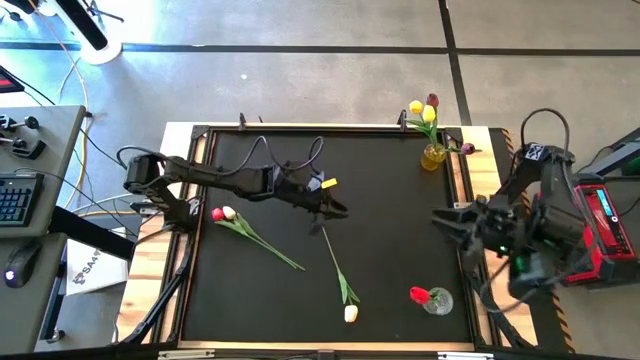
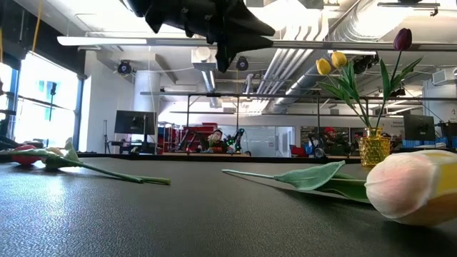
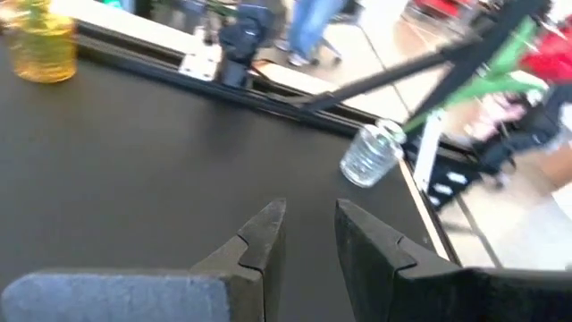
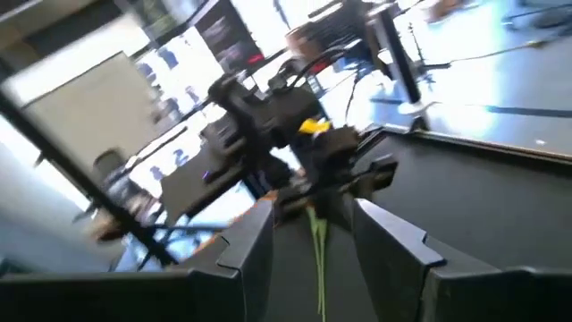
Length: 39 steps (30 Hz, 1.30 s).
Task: Sort flowers into vase by color
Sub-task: Put the bottom white flower into the transparent vase
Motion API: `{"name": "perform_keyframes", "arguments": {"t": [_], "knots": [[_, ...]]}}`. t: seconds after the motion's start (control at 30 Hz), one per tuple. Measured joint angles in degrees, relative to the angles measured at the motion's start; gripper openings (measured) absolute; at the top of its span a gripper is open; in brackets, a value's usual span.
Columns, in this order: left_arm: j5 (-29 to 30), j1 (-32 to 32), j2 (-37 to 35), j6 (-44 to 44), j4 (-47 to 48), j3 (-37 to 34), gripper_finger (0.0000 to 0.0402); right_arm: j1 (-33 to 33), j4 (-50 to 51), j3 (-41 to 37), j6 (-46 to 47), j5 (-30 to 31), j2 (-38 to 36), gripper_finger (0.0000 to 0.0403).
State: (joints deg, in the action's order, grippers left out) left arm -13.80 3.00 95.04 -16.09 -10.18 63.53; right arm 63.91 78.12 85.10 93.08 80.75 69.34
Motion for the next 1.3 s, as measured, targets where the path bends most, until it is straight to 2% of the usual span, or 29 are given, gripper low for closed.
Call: {"name": "perform_keyframes", "arguments": {"t": [0.1, 0.2, 0.33, 0.47, 0.53, 0.67, 0.8, 0.9, 1.0, 1.07, 1.2, 1.3], "knots": [[-2.0, 0.4, 0.0, 3.7, 0.0, 0.0, 0.0085, -4.0, -7.0, 0.0, -4.3, 0.0, 0.2, 0.0141], [-3.0, 1.0, 0.0, 6.3, 0.1, 0.0, 0.0085, -6.9, -15.8, 0.0, -13.7, -0.6, 0.8, 0.0141], [-13.3, 3.2, 0.0, 6.2, 0.6, 0.2, 0.0085, -10.4, -27.1, 0.0, -27.9, -1.1, 1.1, 0.0141], [-17.4, 4.8, 0.0, 5.9, 1.9, 0.8, 0.0085, -14.8, -37.4, 0.0, -38.8, -1.2, 1.2, 0.0141], [-17.7, 5.1, 0.0, 5.9, 2.2, 1.2, 0.0085, -16.9, -41.7, 0.0, -41.1, -2.3, 1.5, 0.0141], [-17.7, 5.1, 0.0, 5.9, 4.7, 2.9, 0.0085, -21.0, -47.6, 0.0, -44.0, -8.4, 2.7, 0.0141], [-17.7, 4.8, -0.3, 6.5, 14.3, 7.3, 0.0085, -24.1, -51.2, 0.0, -44.1, -13.9, 4.8, 0.0141], [-17.7, 4.2, -0.4, 11.8, 22.3, 11.5, 0.0085, -25.7, -54.0, 0.0, -44.3, -16.6, 6.7, 0.0141], [-17.0, 2.9, -0.4, 17.4, 25.7, 13.7, 0.0088, -26.5, -56.9, 0.0, -45.4, -18.5, 8.2, 0.0141], [-17.0, 1.8, -0.4, 18.3, 26.0, 14.1, 0.0093, -26.6, -59.0, 0.0, -46.6, -19.1, 8.9, 0.0141], [-16.7, -0.4, -0.3, 19.4, 32.6, 16.4, 0.0105, -26.5, -62.7, -0.1, -49.4, -19.3, 9.1, 0.0141], [-13.4, -2.1, -0.4, 21.7, 36.4, 17.9, 0.0112, -26.4, -65.3, -0.1, -52.7, -19.3, 9.1, 0.0141]]}}
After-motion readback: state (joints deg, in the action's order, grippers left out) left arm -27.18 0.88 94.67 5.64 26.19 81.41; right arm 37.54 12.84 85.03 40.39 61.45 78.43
